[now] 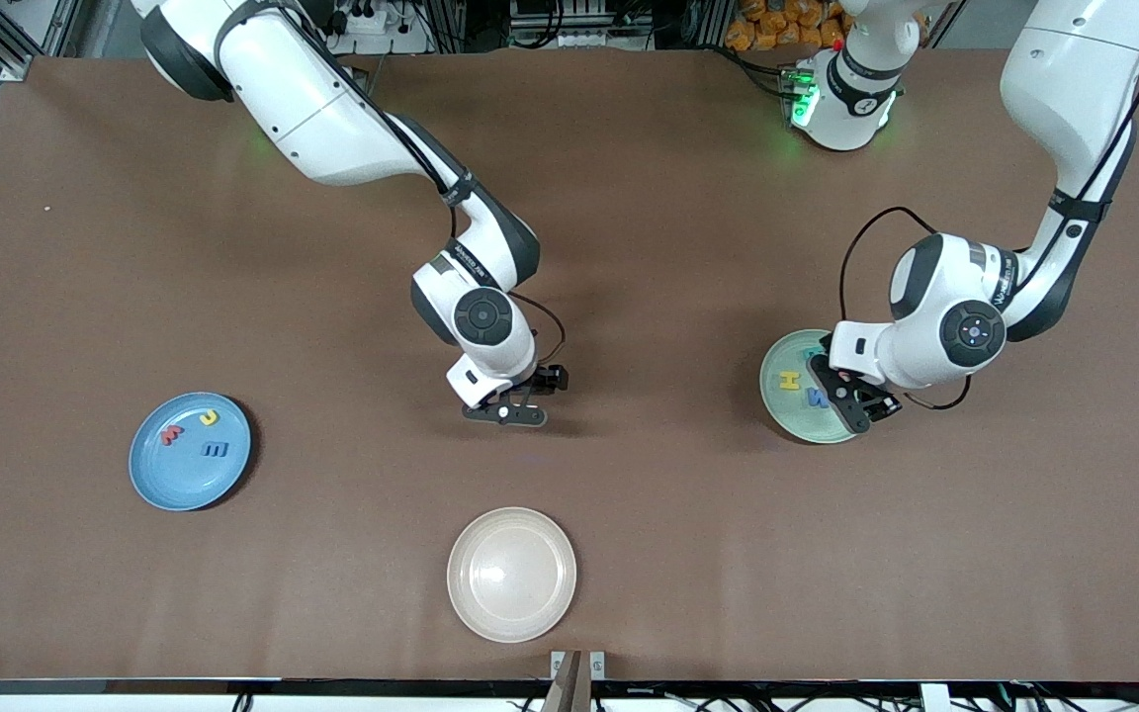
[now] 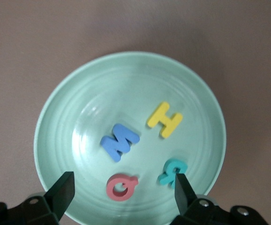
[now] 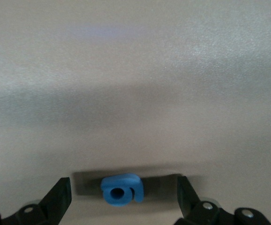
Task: Sort upper and lower case letters into plates
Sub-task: 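Open the left gripper over the green plate while the right gripper carries e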
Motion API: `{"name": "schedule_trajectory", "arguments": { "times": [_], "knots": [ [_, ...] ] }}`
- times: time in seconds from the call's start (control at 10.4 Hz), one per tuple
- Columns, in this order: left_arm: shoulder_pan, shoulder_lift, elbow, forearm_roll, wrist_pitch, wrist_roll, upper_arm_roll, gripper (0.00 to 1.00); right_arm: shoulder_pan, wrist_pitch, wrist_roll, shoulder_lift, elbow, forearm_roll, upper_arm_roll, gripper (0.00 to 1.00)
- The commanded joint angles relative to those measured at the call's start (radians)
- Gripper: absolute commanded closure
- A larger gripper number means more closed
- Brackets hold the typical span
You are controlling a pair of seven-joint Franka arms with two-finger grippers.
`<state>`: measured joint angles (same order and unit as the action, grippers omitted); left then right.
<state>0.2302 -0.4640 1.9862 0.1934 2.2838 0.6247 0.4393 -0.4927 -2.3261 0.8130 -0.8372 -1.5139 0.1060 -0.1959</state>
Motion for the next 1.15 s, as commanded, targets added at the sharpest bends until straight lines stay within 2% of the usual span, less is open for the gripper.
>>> {"name": "schedule_trajectory", "arguments": {
  "times": [0.0, 0.1, 0.19, 0.29, 0.58, 0.77, 1.06],
  "knots": [
    [-0.011, 0.027, -0.044, 0.017, -0.048, -0.235, 0.033, 0.05, -0.007, -0.010, 0.017, 0.000, -0.014, -0.003, 0.007, 0.00],
    [-0.011, 0.022, -0.110, 0.017, -0.122, -0.343, 0.056, 0.04, -0.007, -0.010, 0.017, 0.000, -0.016, -0.002, 0.007, 0.00],
    [-0.012, 0.025, -0.147, 0.015, -0.171, -0.435, 0.061, 0.04, -0.003, -0.012, 0.017, 0.001, -0.016, 0.006, 0.006, 0.75],
    [-0.005, 0.037, -0.171, 0.015, -0.206, -0.527, 0.084, 0.04, -0.003, -0.010, 0.026, 0.003, -0.016, 0.003, 0.006, 1.00],
    [-0.009, 0.051, -0.289, 0.017, -0.346, -0.655, 0.095, 0.00, -0.006, -0.009, 0.037, 0.004, -0.022, 0.003, 0.006, 1.00],
    [-0.011, 0.118, -0.357, 0.018, -0.423, -0.645, 0.095, 0.00, -0.007, -0.009, 0.038, 0.009, -0.023, 0.003, 0.006, 1.00],
    [-0.008, 0.143, -0.457, 0.018, -0.497, -0.642, 0.111, 0.00, 0.043, 0.004, 0.017, 0.050, -0.017, 0.003, 0.006, 1.00]
  ]
}}
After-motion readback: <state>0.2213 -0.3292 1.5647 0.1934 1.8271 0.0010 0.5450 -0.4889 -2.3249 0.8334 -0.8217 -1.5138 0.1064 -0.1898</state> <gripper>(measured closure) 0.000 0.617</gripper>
